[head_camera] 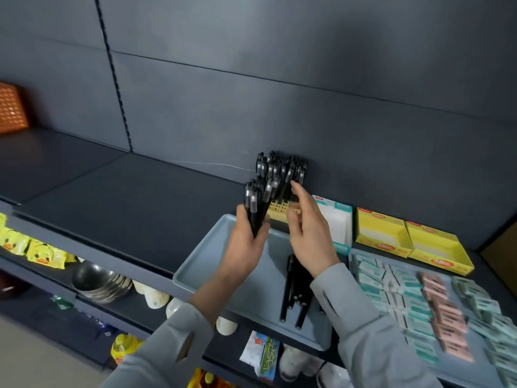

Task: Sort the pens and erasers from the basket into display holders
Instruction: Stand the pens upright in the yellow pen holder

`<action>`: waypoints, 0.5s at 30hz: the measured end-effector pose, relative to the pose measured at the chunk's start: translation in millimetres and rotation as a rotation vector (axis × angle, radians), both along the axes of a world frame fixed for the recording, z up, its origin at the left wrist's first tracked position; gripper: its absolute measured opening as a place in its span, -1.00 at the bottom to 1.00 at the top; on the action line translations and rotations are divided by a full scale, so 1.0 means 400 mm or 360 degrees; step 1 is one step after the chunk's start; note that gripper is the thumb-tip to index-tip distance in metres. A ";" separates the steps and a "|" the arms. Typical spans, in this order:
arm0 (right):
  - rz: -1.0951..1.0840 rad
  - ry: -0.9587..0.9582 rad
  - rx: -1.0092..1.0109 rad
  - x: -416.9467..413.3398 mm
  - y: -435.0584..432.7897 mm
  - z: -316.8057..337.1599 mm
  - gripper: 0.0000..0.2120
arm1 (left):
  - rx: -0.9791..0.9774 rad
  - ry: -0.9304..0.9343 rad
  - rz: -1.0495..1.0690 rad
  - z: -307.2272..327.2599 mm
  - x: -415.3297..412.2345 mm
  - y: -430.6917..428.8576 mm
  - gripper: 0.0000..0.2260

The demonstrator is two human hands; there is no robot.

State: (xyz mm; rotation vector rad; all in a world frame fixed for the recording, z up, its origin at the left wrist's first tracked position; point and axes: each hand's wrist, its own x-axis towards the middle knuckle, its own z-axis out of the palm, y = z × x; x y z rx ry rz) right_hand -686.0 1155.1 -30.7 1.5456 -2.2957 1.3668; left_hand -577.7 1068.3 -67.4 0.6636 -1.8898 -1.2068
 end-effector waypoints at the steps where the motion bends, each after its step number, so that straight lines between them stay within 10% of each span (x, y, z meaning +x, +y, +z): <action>1: 0.0104 0.0094 -0.0008 0.006 -0.005 0.011 -0.46 | 0.0013 0.0009 0.0007 -0.018 0.000 0.002 -0.83; 8: 0.0443 0.0348 0.0328 0.022 -0.025 0.011 -0.24 | -0.0007 -0.0142 0.0027 -0.072 0.009 -0.005 -0.76; 15: 0.0063 -0.0260 0.0035 -0.001 -0.049 0.019 -0.67 | 0.0347 0.0001 -0.0202 -0.043 0.007 -0.022 -0.85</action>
